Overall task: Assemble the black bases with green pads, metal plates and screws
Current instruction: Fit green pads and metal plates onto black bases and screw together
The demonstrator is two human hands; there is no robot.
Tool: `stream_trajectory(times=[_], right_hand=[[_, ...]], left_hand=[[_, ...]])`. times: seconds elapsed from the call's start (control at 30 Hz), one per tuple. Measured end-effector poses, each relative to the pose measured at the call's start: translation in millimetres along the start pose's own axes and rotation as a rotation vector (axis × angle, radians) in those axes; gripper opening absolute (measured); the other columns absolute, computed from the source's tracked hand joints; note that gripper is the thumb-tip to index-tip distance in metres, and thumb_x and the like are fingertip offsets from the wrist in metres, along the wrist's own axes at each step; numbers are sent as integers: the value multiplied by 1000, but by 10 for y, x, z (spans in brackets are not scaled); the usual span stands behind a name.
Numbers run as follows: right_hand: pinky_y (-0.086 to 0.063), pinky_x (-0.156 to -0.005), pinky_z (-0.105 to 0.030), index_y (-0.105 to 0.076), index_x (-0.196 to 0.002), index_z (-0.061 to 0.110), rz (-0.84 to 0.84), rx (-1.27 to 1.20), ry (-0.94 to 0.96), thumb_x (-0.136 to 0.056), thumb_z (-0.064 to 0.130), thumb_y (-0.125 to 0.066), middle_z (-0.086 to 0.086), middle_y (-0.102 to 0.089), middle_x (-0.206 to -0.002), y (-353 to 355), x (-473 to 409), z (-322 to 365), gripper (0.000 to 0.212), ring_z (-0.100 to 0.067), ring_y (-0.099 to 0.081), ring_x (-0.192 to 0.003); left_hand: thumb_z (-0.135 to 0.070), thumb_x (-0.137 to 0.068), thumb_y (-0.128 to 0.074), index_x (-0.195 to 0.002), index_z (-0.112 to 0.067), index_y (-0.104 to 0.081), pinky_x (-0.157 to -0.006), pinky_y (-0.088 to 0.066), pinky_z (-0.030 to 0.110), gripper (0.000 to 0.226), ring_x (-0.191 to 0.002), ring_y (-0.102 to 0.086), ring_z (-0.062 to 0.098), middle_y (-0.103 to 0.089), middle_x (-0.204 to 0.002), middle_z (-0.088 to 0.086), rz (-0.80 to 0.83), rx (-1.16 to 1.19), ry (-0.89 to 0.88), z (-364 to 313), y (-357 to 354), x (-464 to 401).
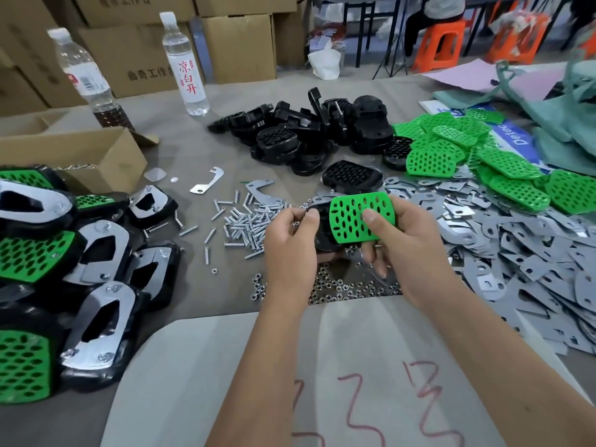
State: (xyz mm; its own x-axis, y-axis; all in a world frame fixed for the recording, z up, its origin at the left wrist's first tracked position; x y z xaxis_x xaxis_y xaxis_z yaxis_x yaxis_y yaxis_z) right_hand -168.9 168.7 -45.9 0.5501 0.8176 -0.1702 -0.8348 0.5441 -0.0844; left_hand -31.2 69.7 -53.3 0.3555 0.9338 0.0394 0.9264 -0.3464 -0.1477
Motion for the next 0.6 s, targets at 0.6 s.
stream_trajectory(times=[0.6], right_hand=[[-53, -47, -27, -58, -116, 20, -5, 78, 46, -92, 3, -76, -8, -78, -94, 1, 11, 90, 34, -28, -73, -64]], left_hand=[[-23, -103, -62, -91, -7, -72, -63, -65, 44, 22, -81, -76, 21, -74, -82, 3, 12, 42, 39, -41, -6, 51]])
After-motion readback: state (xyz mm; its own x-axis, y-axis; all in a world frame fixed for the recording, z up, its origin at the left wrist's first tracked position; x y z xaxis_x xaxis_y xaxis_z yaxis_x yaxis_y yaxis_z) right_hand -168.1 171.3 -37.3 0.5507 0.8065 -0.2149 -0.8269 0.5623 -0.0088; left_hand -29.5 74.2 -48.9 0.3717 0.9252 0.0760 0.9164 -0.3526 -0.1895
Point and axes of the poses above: each hand's wrist, its own x-axis away from the middle knuckle, its own y-axis out of the back of the hand, z = x × y, the point moved 5 cm from there along -x, towards the middle knuckle
